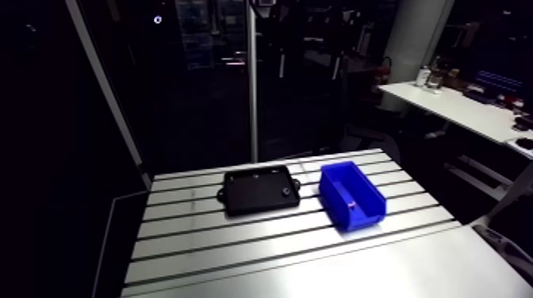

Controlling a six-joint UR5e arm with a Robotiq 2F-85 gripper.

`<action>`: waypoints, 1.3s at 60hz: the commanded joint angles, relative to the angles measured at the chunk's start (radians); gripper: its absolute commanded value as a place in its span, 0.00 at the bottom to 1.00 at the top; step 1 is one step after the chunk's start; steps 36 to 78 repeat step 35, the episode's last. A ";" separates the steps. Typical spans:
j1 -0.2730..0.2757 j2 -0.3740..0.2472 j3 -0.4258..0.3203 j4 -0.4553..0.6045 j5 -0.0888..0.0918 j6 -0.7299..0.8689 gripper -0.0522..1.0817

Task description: Pick up the M10 bolt from the tray and put it into the blue bin.

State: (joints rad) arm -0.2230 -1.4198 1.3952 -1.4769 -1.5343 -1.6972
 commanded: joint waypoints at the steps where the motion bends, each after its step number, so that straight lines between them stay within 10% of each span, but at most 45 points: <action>1: 0.004 0.002 0.014 0.001 -0.002 -0.002 0.05; 78: 0.005 -0.001 0.026 -0.003 -0.002 0.000 0.05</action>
